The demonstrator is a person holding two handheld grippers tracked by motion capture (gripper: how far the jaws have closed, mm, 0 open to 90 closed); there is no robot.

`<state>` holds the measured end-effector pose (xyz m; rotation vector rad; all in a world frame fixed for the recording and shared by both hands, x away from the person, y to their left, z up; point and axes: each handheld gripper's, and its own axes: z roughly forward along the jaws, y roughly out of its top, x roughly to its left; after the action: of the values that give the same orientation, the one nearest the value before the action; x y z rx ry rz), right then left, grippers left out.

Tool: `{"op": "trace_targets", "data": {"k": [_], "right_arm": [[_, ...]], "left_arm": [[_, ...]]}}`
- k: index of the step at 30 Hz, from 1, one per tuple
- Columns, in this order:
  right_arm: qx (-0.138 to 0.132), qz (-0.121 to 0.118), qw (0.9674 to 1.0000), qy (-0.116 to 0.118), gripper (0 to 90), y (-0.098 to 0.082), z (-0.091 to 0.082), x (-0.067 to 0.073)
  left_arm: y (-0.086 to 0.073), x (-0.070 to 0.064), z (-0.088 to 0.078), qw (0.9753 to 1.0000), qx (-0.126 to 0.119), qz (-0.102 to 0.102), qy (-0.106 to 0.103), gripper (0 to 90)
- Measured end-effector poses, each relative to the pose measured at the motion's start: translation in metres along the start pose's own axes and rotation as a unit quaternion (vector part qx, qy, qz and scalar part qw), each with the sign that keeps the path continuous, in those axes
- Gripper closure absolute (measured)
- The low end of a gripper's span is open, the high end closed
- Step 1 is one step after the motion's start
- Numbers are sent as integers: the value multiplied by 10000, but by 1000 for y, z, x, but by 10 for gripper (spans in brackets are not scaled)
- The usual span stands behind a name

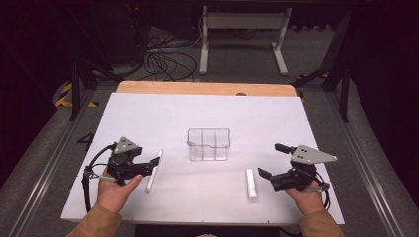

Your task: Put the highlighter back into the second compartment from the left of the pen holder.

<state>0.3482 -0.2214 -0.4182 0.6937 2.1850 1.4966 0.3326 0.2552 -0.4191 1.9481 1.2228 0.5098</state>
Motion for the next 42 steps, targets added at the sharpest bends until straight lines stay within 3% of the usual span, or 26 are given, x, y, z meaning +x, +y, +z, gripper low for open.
{"op": "trace_targets", "data": {"k": [3,15,24,28,33,42], "right_arm": [[-28,16,10000,12,0,0,-1,-1],[4,8,10000,45,0,0,0,0],[6,5,10000,68,0,0,1,0],[4,2,10000,70,0,-1,1,0],[-11,33,9999,94,0,-1,1,-1],[-10,41,9999,102,0,-1,1,0]], "left_arm": [[0,0,2,9999,29,-80,123,311],[2,0,8,9997,81,-168,186,305],[3,0,22,9987,322,-300,263,327],[4,1,31,9975,519,-363,313,343],[6,-1,41,9955,721,-317,525,390],[6,0,52,9919,1033,-483,556,439]]}}
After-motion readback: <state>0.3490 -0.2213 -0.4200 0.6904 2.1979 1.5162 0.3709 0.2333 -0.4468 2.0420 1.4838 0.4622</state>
